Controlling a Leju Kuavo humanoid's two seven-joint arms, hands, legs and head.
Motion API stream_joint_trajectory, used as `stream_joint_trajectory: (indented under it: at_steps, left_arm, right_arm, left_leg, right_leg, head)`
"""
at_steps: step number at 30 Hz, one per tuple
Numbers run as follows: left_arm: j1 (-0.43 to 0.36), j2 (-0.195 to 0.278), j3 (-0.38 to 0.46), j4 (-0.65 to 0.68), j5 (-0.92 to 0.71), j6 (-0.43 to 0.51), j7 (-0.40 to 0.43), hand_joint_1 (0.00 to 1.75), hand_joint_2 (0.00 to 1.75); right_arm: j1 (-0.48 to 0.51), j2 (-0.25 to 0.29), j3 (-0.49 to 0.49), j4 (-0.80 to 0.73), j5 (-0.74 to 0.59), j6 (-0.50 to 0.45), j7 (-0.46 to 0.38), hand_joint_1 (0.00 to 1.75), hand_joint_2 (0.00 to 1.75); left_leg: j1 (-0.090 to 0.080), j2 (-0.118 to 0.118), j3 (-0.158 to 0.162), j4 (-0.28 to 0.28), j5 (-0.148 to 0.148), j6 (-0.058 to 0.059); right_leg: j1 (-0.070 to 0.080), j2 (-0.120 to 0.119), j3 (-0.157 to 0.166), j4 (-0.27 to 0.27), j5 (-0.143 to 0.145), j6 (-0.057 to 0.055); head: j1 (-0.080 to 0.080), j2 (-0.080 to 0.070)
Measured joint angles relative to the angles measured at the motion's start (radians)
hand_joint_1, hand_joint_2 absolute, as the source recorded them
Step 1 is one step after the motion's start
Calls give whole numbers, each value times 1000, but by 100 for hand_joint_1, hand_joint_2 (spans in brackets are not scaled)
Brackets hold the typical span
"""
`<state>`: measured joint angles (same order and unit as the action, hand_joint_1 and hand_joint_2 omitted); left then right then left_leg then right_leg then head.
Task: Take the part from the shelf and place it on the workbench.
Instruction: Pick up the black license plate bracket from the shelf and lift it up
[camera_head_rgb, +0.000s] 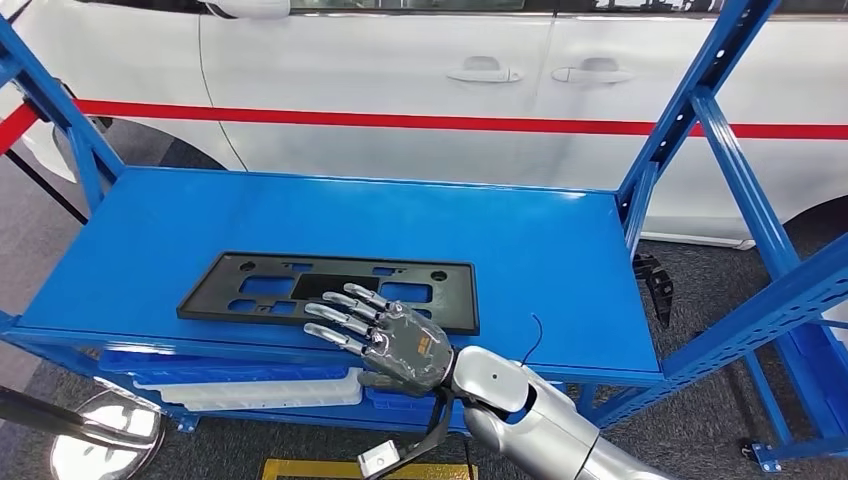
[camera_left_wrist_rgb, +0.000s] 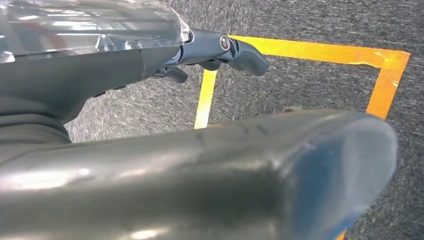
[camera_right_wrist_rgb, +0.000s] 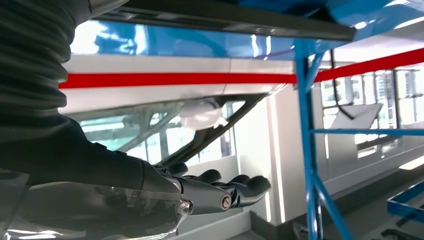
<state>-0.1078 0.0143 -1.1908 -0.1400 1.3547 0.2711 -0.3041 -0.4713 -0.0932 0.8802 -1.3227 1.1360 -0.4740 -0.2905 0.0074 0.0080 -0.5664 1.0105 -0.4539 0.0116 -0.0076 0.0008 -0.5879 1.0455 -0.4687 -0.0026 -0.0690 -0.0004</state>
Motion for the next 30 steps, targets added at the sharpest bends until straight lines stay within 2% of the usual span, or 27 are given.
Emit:
stream_joint_trajectory:
  at_steps: [3, 5, 6, 8, 9, 10, 11, 13, 14, 15, 16, 18, 20, 21, 23, 24, 25, 26, 27, 28, 30]
  left_arm:
    - [-1, 0, -8, 0, 5, 4, -1, 0, 0]
    - [-2, 0, -10, 0, 6, 7, -3, 0, 0]
    - [-2, 0, -11, 0, 6, 8, -3, 0, 0]
    - [-2, 0, -14, 0, 7, 9, -4, 0, 0]
    - [-1, 0, -15, 0, 8, 9, -4, 0, 0]
    - [0, 0, -16, 0, 8, 9, -3, 0, 0]
    - [1, 0, -17, 0, 8, 10, -3, 0, 0]
    - [1, 2, -17, 0, 9, 10, -3, 0, 0]
    - [1, 2, -17, 0, 9, 10, -4, 0, 0]
    - [0, 2, -17, 0, 10, 10, -4, 0, 0]
    - [-1, 3, -18, 0, 12, 10, -4, 0, 0]
    - [0, 2, -19, 0, 15, 10, -4, 0, 0]
    - [0, 2, -22, 0, 17, 10, -5, 0, 0]
    - [-1, 2, -24, 0, 16, 10, -5, 0, 0]
    - [-2, 2, -29, 0, 16, 10, -7, 0, 0]
    - [-1, 2, -31, 0, 16, 10, -7, 0, 0]
    - [-1, 3, -32, 0, 16, 9, -8, 0, 0]
    - [0, 3, -32, 0, 16, 9, -8, 0, 0]
    - [0, 3, -33, 0, 16, 8, -8, 0, 0]
    - [0, 3, -34, 0, 16, 8, -8, 0, 0]
    - [-2, 3, -34, 0, 17, 7, -8, 0, 0]
  right_arm:
    - [-33, 32, 21, 53, 64, -45, 57, 0, 175]
    - [-59, 60, 30, 104, 108, -68, 84, 0, 175]
    - [-72, 75, 35, 130, 124, -75, 92, 0, 175]
    - [-89, 100, 43, 178, 137, -81, 98, 0, 175]
    - [-93, 109, 46, 198, 140, -82, 99, 0, 175]
    - [-95, 116, 49, 214, 141, -82, 100, 0, 175]
    - [-97, 122, 51, 229, 141, -82, 101, 0, 175]
    - [-103, 133, 53, 249, 144, -82, 103, 0, 175]
    - [-107, 139, 54, 257, 147, -82, 105, 0, 175]
    - [-112, 144, 56, 265, 151, -81, 108, 0, 175]
    - [-116, 149, 58, 275, 155, -79, 112, 0, 175]
    - [-124, 160, 61, 298, 166, -76, 126, 0, 175]
    - [-135, 173, 63, 327, 176, -75, 142, 0, 175]
    - [-142, 179, 64, 344, 180, -75, 147, 0, 175]
    - [-152, 187, 64, 378, 183, -75, 153, 0, 175]
    - [-154, 190, 65, 391, 184, -75, 154, 0, 175]
    - [-154, 192, 65, 403, 185, -75, 155, 0, 175]
    - [-156, 194, 66, 416, 185, -75, 156, 0, 175]
    - [-160, 199, 66, 431, 187, -75, 158, 0, 175]
    - [-167, 204, 67, 448, 188, -75, 160, 0, 175]
    - [-185, 219, 67, 487, 191, -77, 170, 0, 175]
  left_leg:
    - [-1, 1, -7, 1, 2, -18]
    - [1, 0, -20, 30, -21, -29]
    - [3, -1, -38, 74, -47, -34]
    - [5, -1, -97, 204, -109, -41]
    - [5, -1, -123, 259, -126, -43]
    - [5, -1, -135, 284, -126, -44]
    - [5, -1, -129, 267, -106, -43]
    - [5, -1, -71, 142, -36, -38]
    - [4, -2, -39, 74, -11, -34]
    - [2, -2, -19, 29, 2, -30]
    - [0, -3, -10, 6, 4, -25]
    - [-2, -4, -11, 0, 6, -14]
    - [2, -3, -10, -9, 13, -1]
    - [4, -2, -9, -13, 17, 5]
    - [4, -1, -11, -14, 19, 11]
    - [3, -1, -12, -13, 19, 12]
    - [2, -2, -12, -12, 19, 12]
    - [2, -2, -12, -12, 19, 11]
    - [2, -3, -11, -10, 18, 10]
    - [2, -3, -10, -9, 17, 9]
    - [-1, -3, -13, -4, 14, 2]
  right_leg:
    - [3, 3, -1, -17, 3, -13]
    - [0, 2, 1, -24, 8, -26]
    - [-3, 2, 2, -27, 10, -31]
    - [-1, 1, 2, -27, 11, -37]
    - [-1, 1, 2, -27, 11, -37]
    - [0, 1, 2, -26, 11, -37]
    - [0, 1, 2, -25, 10, -37]
    - [1, 3, 3, -23, 9, -35]
    - [2, 5, 3, -22, 8, -32]
    - [4, 5, 1, -21, 8, -28]
    - [5, 6, -1, -21, 9, -23]
    - [7, 6, -4, -23, 13, -12]
    - [6, 5, -12, -3, -4, -3]
    - [6, 5, -29, 34, -29, 1]
    - [3, 4, -87, 161, -94, 6]
    - [2, 4, -116, 224, -117, 7]
    - [2, 4, -133, 259, -122, 7]
    - [2, 4, -130, 254, -107, 7]
    - [2, 4, -109, 209, -76, 4]
    - [2, 4, -75, 138, -37, 0]
    - [6, 2, -18, 15, 7, -9]
  head:
    - [0, 0]
    - [0, 0]
    - [0, 0]
    - [0, 0]
    - [0, 0]
    - [0, 0]
    - [0, 0]
    - [0, 0]
    - [0, 0]
    - [0, 0]
    - [0, 0]
    - [0, 0]
    - [0, 0]
    - [0, 0]
    - [0, 0]
    - [0, 0]
    - [0, 0]
    - [0, 0]
    - [0, 0]
    - [0, 0]
    - [0, 0]
